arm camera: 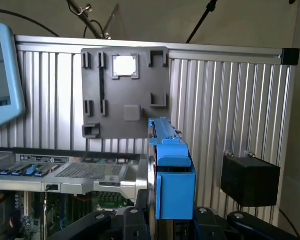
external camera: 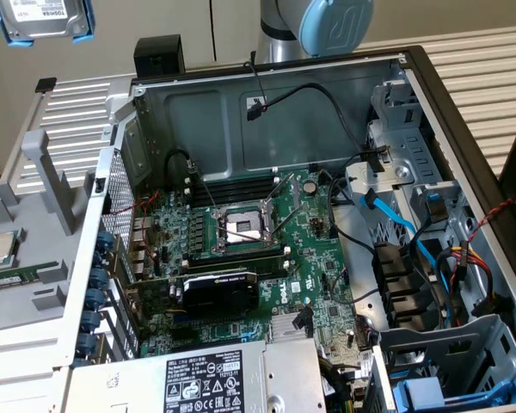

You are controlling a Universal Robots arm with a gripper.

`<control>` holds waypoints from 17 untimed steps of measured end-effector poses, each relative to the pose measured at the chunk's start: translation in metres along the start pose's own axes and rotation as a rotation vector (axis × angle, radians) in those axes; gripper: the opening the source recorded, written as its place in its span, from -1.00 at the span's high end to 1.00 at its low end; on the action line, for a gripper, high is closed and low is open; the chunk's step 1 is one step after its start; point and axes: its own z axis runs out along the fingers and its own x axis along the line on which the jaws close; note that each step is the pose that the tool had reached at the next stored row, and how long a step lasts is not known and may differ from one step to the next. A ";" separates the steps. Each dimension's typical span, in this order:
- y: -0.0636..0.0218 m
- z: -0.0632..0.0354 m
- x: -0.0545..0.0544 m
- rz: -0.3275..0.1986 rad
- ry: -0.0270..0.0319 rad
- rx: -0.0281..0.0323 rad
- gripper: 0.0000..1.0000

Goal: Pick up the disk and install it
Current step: 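Pick up the disk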

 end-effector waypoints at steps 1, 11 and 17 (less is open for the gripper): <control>-0.0042 -0.0013 0.001 0.000 -0.0003 0.0001 0.26; -0.0262 -0.0055 0.024 0.000 -0.0044 0.0001 0.26; -0.0437 -0.0051 0.038 0.001 -0.0101 0.0004 0.26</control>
